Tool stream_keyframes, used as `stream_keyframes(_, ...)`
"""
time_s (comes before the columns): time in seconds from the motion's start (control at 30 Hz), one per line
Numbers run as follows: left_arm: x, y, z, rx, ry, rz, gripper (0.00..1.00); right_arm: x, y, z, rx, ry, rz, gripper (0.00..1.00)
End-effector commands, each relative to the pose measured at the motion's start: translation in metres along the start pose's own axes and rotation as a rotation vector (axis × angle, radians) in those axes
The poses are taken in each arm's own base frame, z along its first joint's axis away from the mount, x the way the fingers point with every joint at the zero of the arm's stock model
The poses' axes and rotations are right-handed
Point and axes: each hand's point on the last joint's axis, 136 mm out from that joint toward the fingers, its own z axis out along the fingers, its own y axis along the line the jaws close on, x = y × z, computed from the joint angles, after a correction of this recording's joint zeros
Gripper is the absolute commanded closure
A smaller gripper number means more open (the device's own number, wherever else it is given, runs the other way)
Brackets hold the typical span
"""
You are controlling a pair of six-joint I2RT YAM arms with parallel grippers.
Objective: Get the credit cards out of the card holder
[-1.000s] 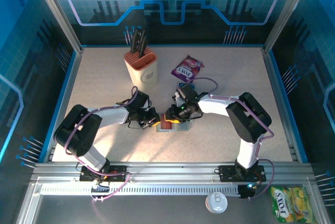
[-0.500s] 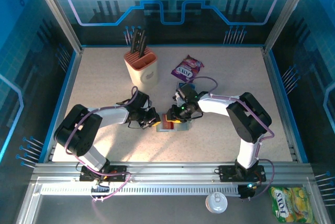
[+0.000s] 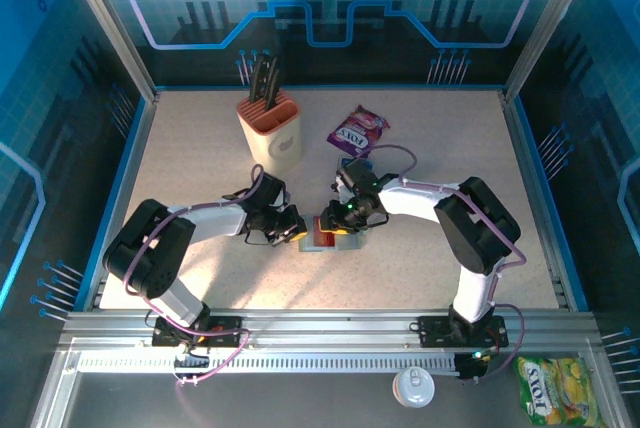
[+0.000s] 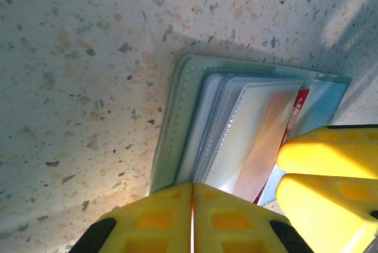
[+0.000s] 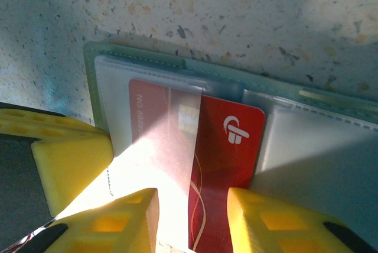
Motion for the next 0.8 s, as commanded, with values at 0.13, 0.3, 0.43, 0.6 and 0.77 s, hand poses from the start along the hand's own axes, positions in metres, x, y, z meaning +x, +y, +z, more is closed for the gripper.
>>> stream_keyframes(0.13, 0.002, -0.009, -0.003, 0.008, 0.016, 0.005, 0.90, 0.001, 0.005, -0.009, 0.021, -0.011, -0.027, 0.63)
stream_keyframes(0.3, 0.001, -0.013, -0.005, 0.020, 0.017, 0.014, 0.90, 0.001, 0.008, -0.011, 0.009, -0.017, -0.031, 0.63)
stream_keyframes(0.43, 0.001, -0.018, -0.008, 0.030, 0.011, 0.020, 0.90, 0.002, 0.007, -0.010, 0.009, -0.014, -0.035, 0.63)
stream_keyframes(0.6, 0.000, -0.025, -0.014, 0.043, 0.003, 0.030, 0.90, 0.003, 0.006, -0.003, 0.000, -0.003, -0.024, 0.63)
stream_keyframes(0.77, 0.001, -0.026, -0.015, 0.037, 0.006, 0.038, 0.89, 0.002, 0.005, 0.002, -0.006, 0.005, -0.016, 0.63)
